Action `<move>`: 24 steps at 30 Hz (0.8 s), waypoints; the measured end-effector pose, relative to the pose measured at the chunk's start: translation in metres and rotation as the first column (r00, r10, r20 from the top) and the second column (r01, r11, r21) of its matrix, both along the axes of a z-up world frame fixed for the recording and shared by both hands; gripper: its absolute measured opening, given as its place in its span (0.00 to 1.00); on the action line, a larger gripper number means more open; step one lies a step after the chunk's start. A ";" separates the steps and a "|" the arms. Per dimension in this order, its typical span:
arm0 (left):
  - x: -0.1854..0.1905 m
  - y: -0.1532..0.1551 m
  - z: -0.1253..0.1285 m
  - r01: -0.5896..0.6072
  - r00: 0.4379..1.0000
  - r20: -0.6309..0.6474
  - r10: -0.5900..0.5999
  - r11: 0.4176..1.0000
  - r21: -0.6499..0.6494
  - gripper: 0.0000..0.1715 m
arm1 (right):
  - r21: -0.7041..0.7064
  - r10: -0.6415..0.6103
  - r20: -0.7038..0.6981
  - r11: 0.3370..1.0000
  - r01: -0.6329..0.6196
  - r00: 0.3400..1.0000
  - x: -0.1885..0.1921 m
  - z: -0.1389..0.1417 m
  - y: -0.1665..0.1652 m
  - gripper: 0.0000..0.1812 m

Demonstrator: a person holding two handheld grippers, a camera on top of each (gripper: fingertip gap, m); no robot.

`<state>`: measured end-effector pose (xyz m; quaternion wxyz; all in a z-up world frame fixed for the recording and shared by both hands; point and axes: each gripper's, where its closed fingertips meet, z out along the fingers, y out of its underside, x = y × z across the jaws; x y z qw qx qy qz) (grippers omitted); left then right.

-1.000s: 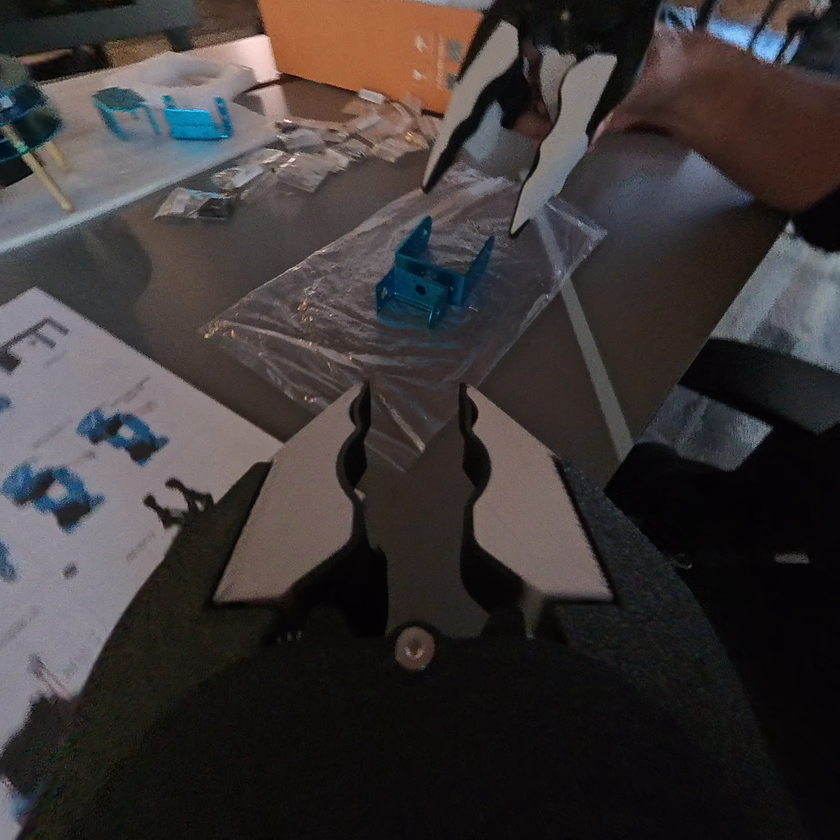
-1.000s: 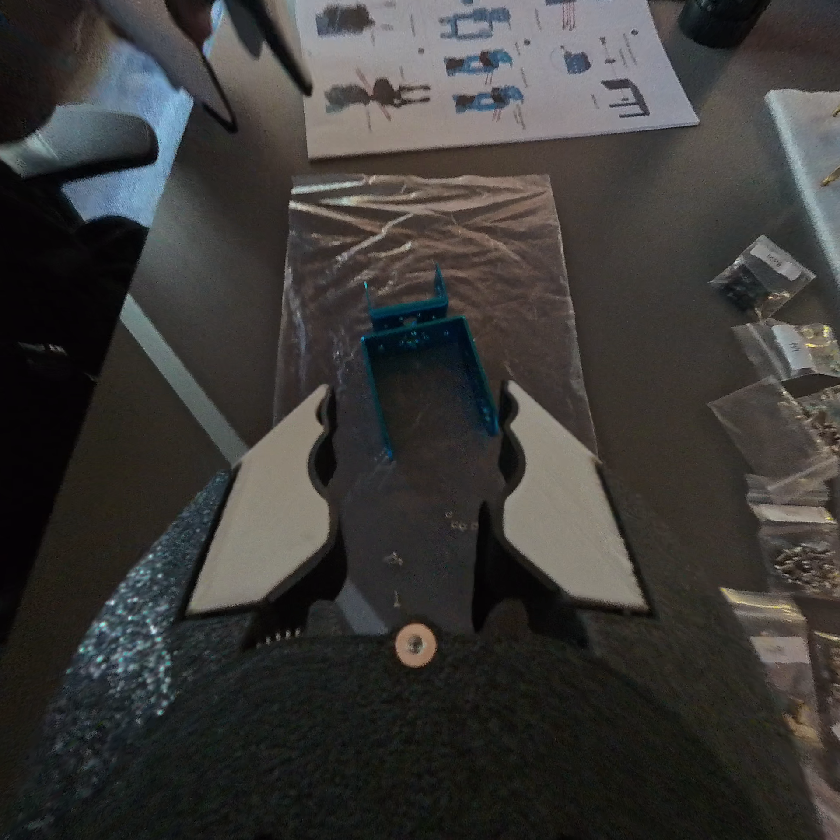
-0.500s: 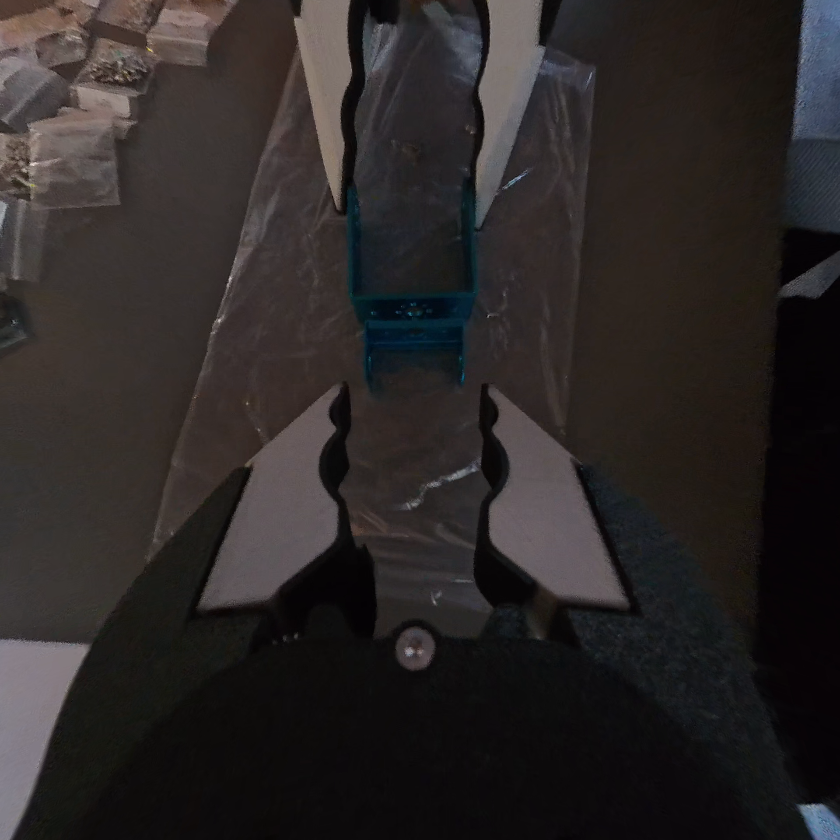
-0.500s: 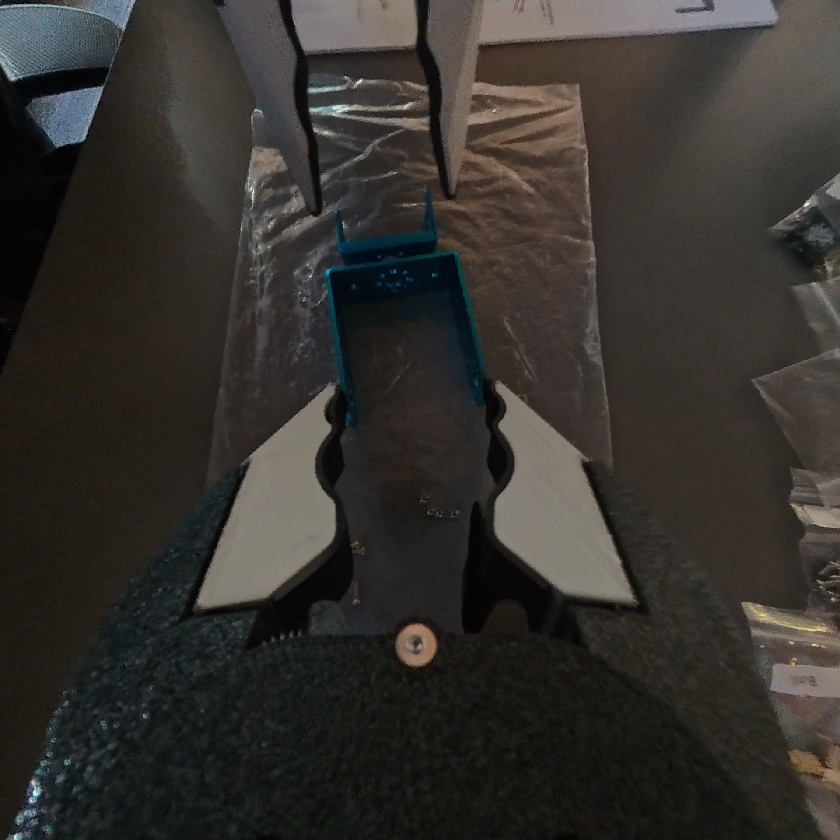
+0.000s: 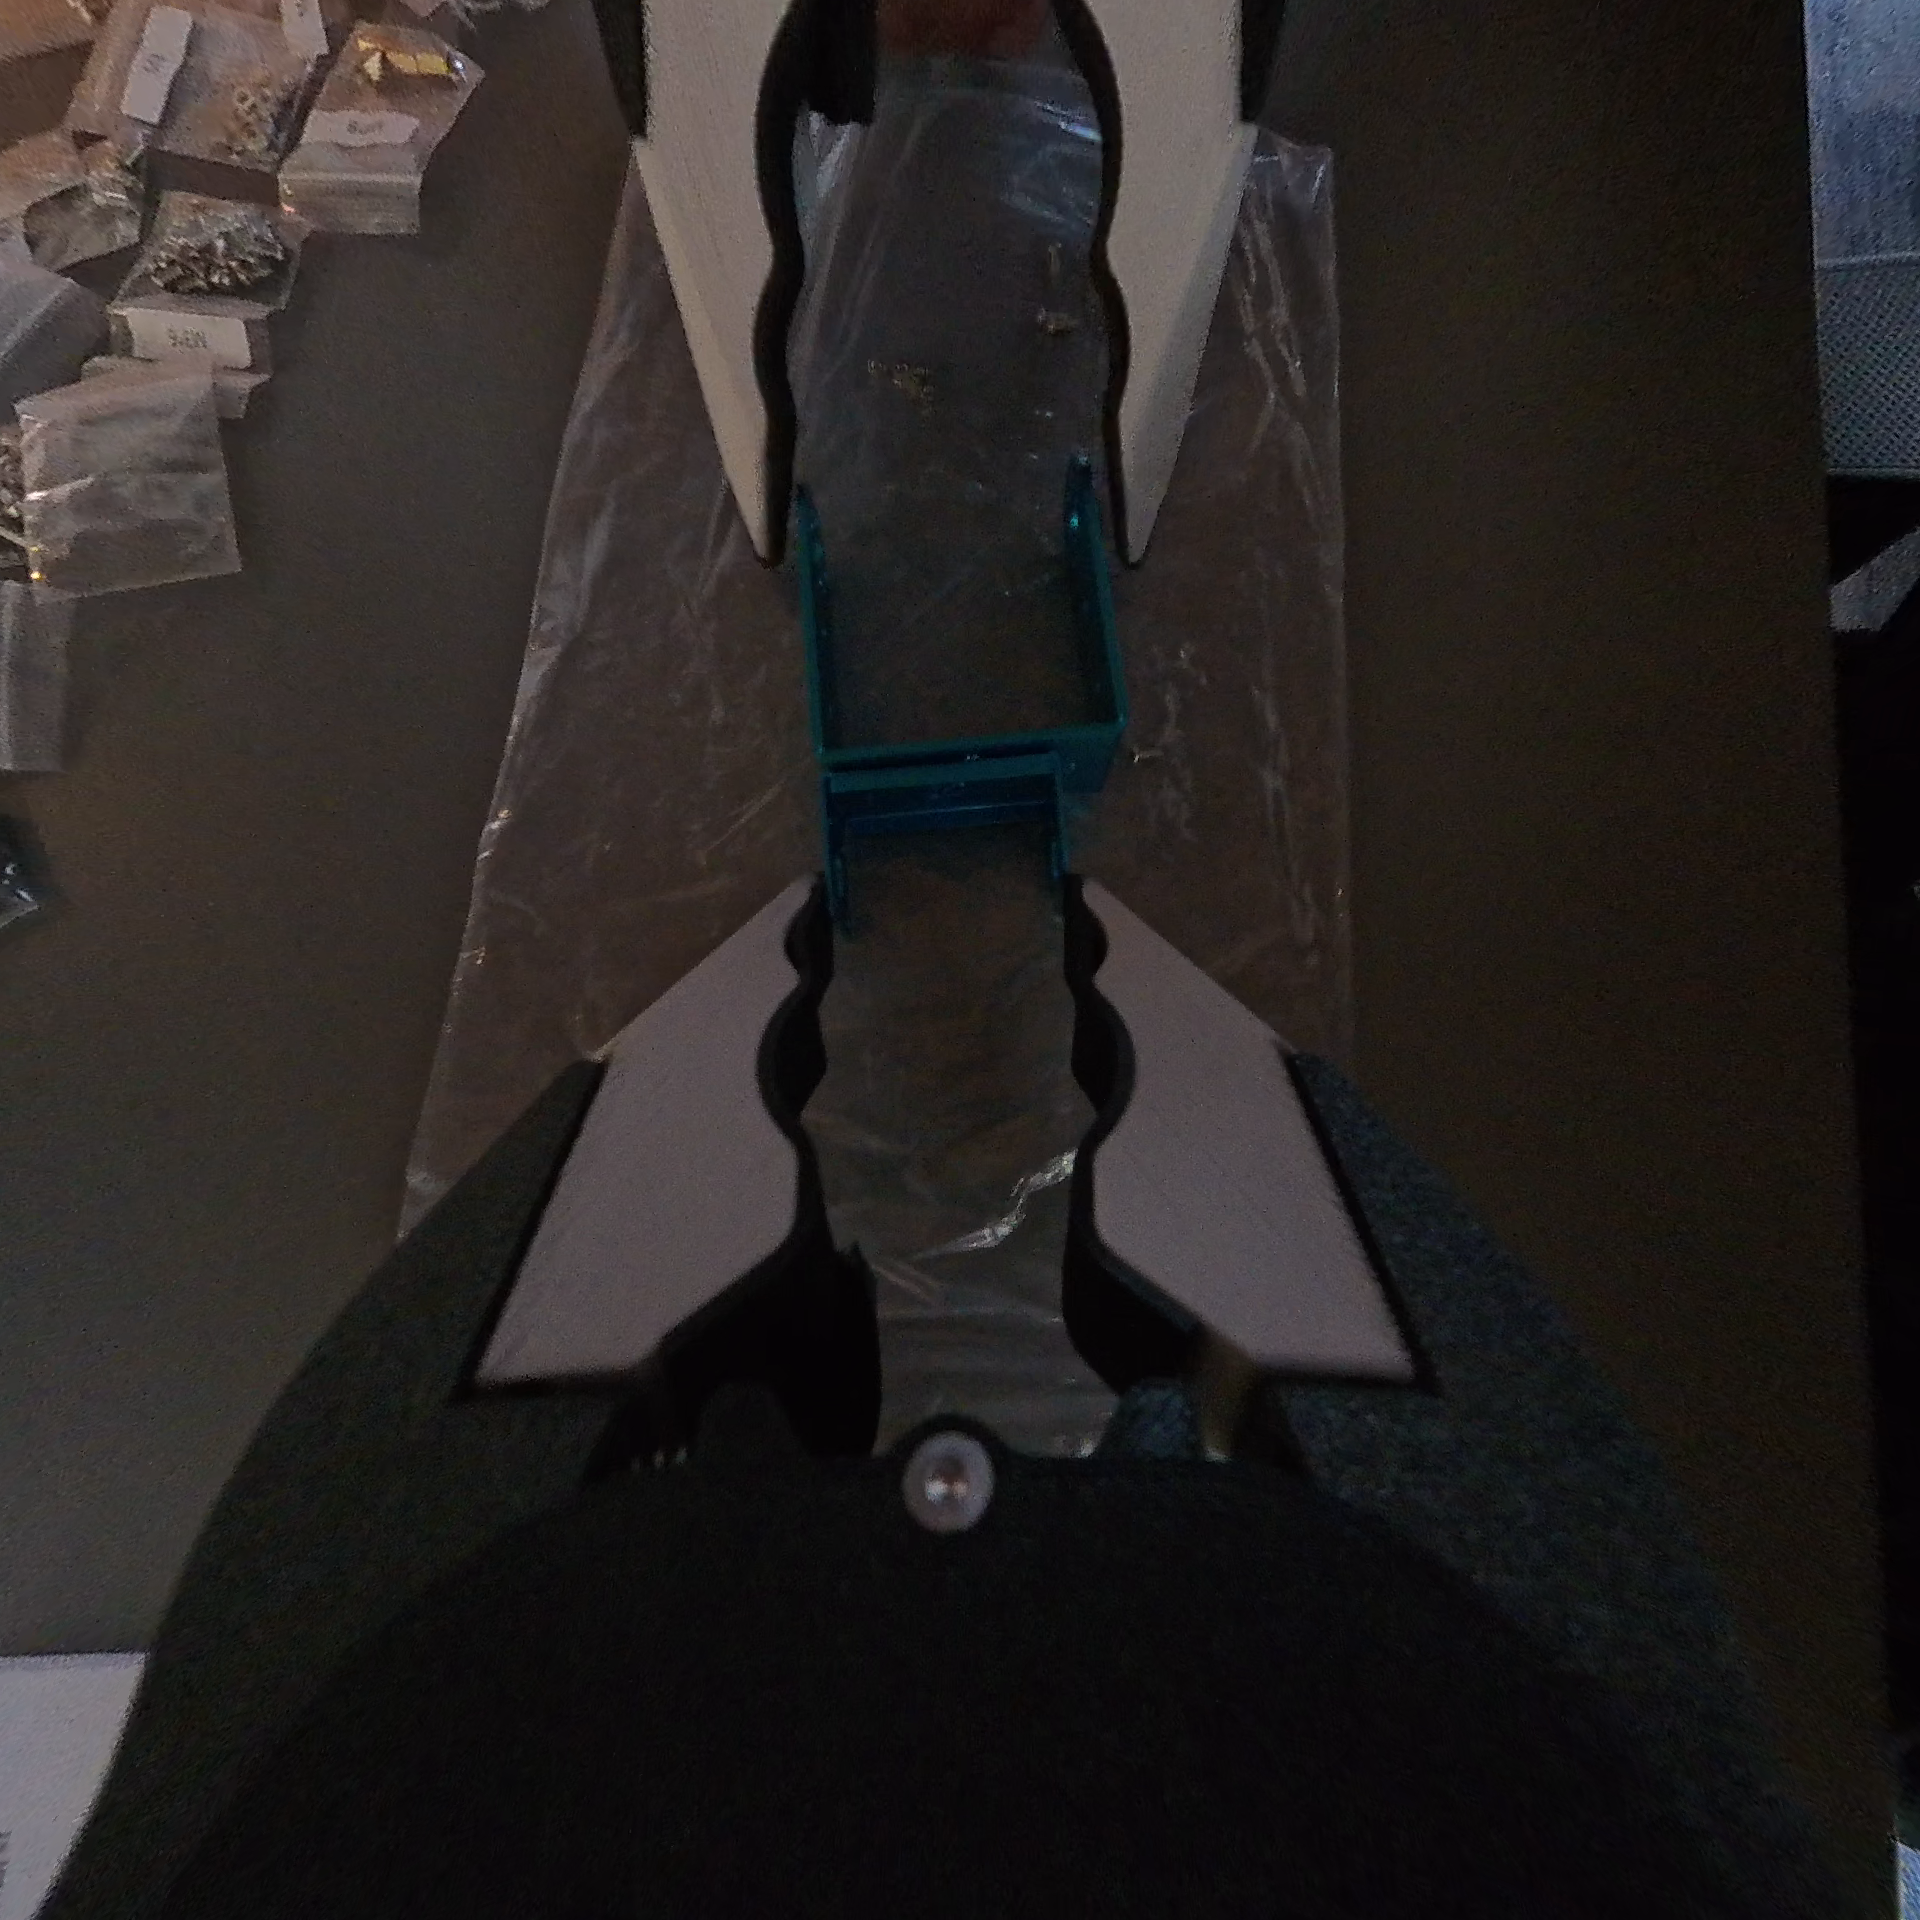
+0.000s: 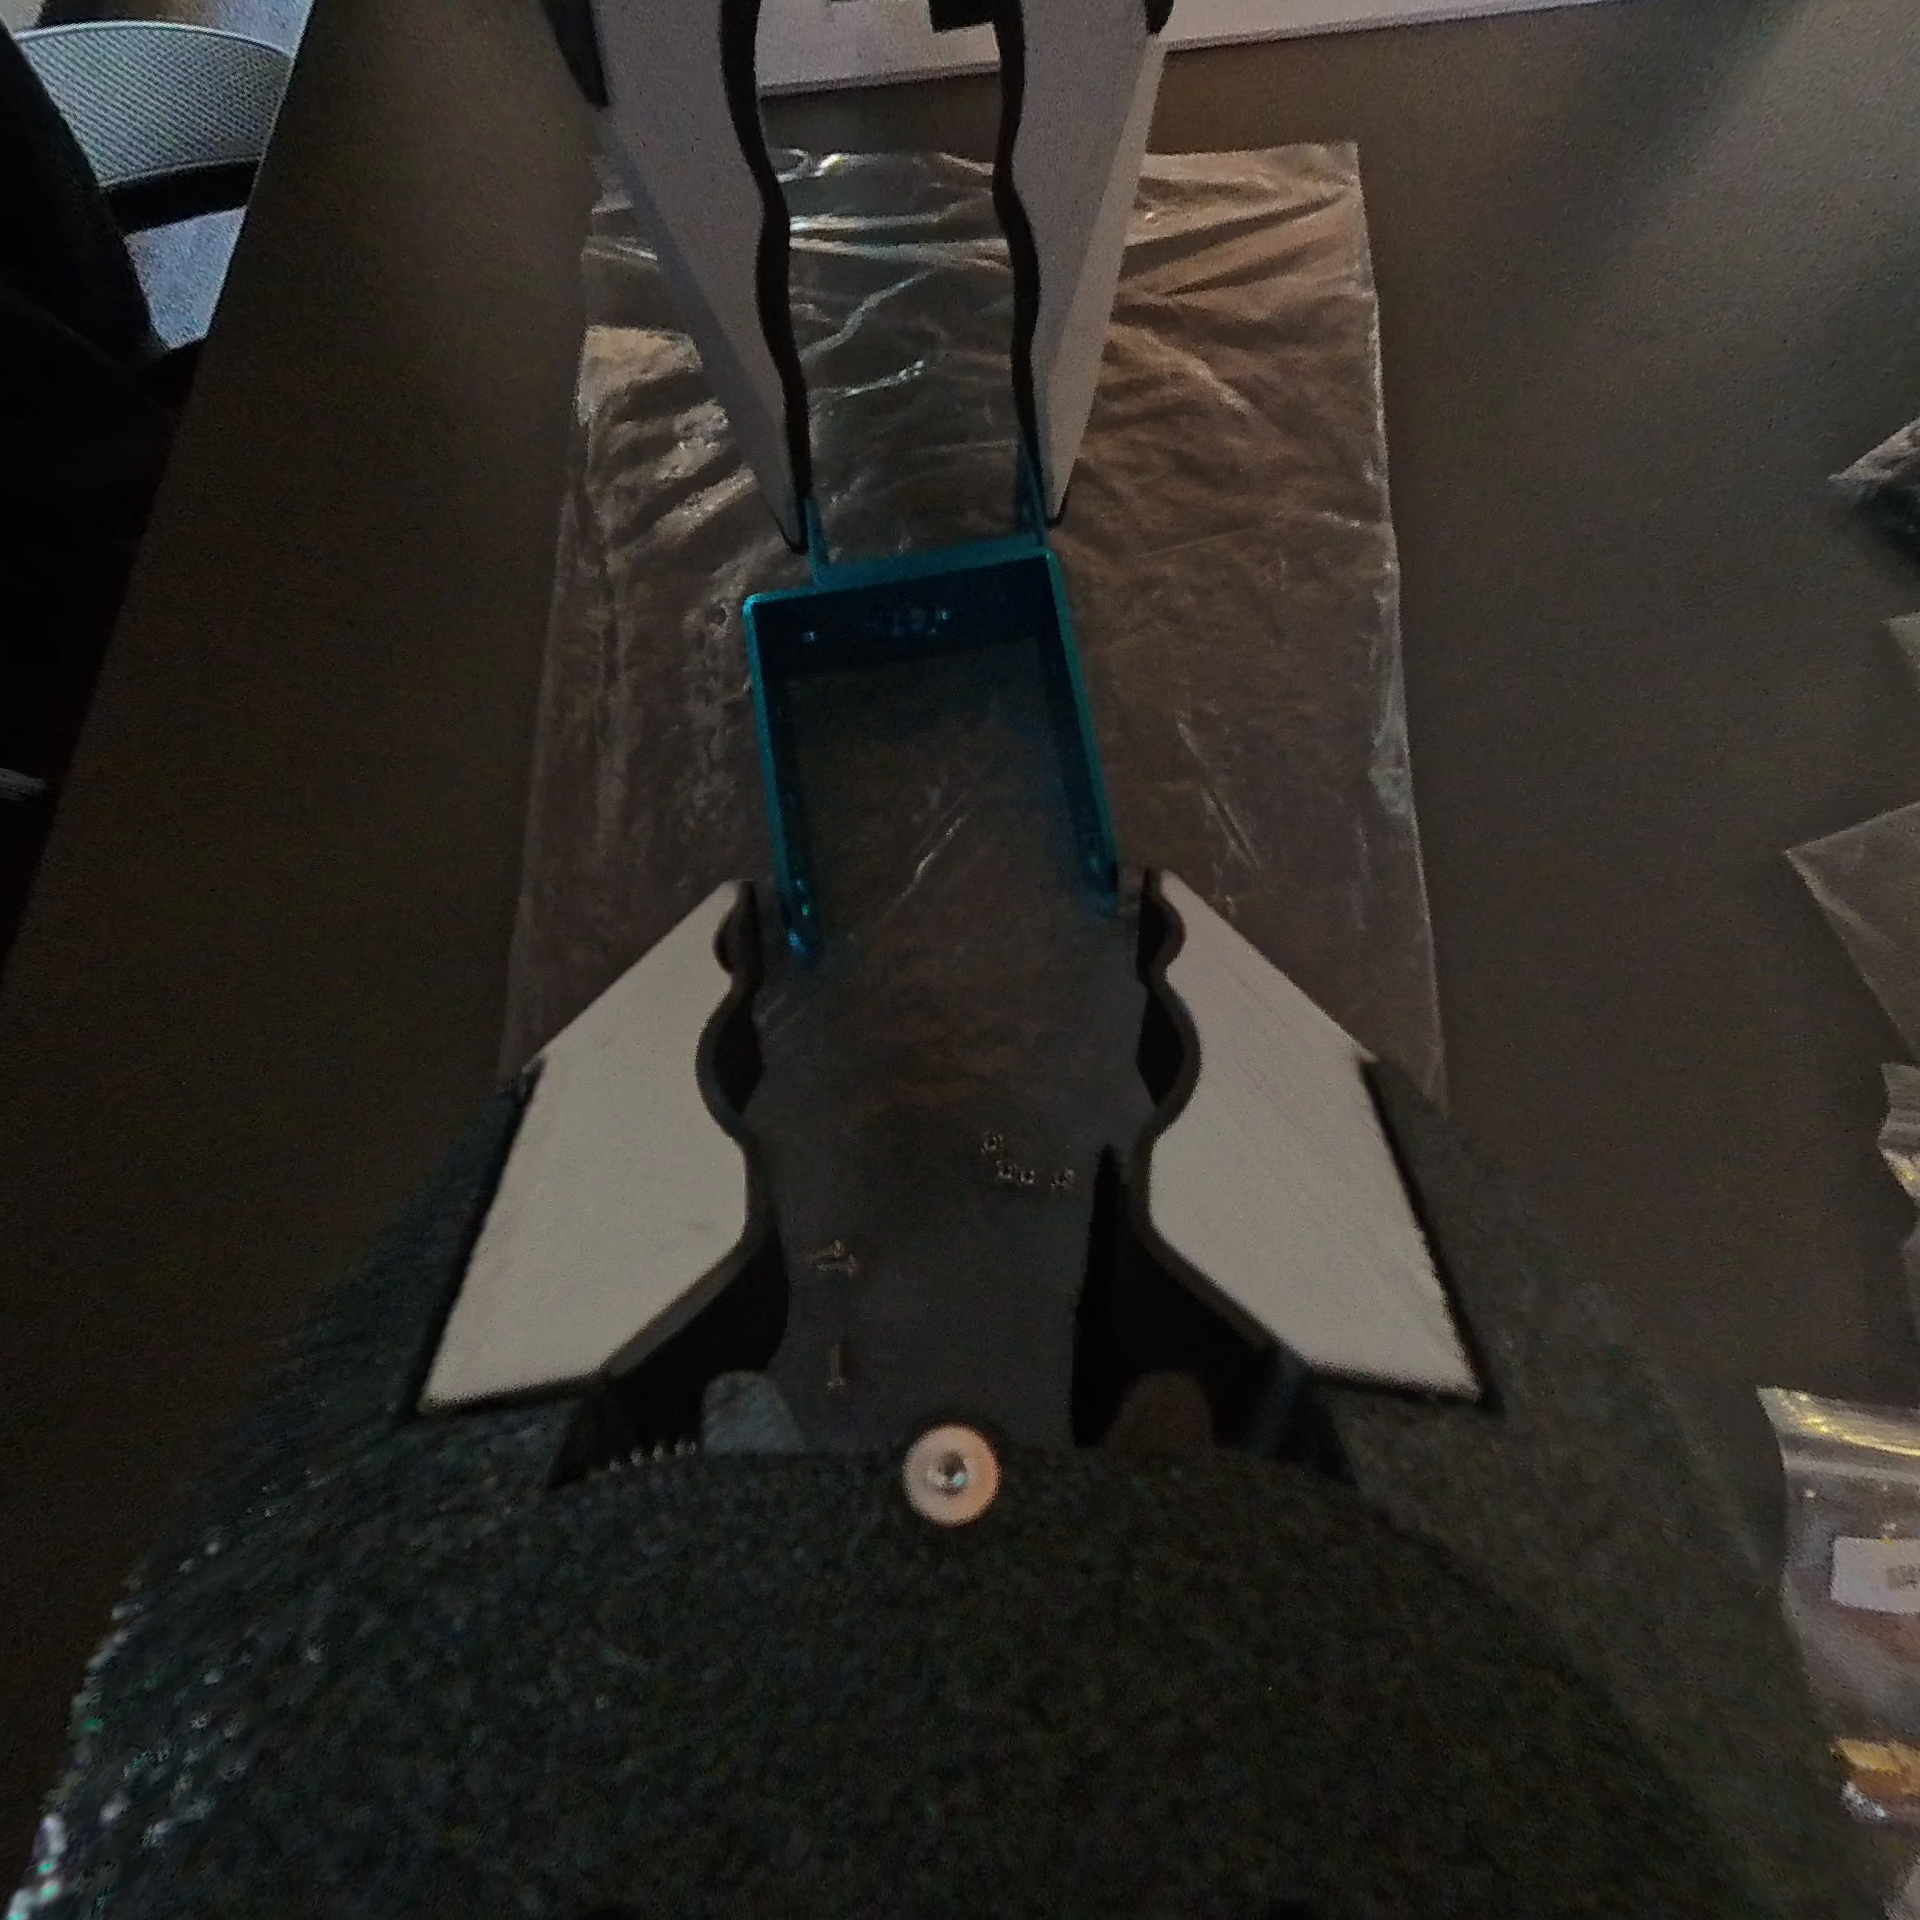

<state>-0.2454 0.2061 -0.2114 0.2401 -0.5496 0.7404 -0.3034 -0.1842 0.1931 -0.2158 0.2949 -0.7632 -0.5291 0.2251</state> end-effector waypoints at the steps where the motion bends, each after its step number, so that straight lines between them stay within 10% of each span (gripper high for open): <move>1: -0.001 0.000 0.000 0.004 1.000 0.002 -0.004 1.000 -0.005 0.26 | 0.008 -0.009 0.000 1.000 0.009 1.000 0.002 0.001 0.001 0.41; 9: -0.014 0.001 0.001 0.009 1.000 -0.018 -0.009 1.000 0.025 0.25 | -0.010 0.038 -0.097 0.999 -0.039 0.995 -0.005 0.047 -0.029 0.17; 24: -0.016 -0.005 0.005 -0.027 1.000 0.007 0.026 0.999 0.040 0.27 | -0.078 0.154 0.085 0.986 -0.148 0.984 -0.054 0.003 -0.038 0.15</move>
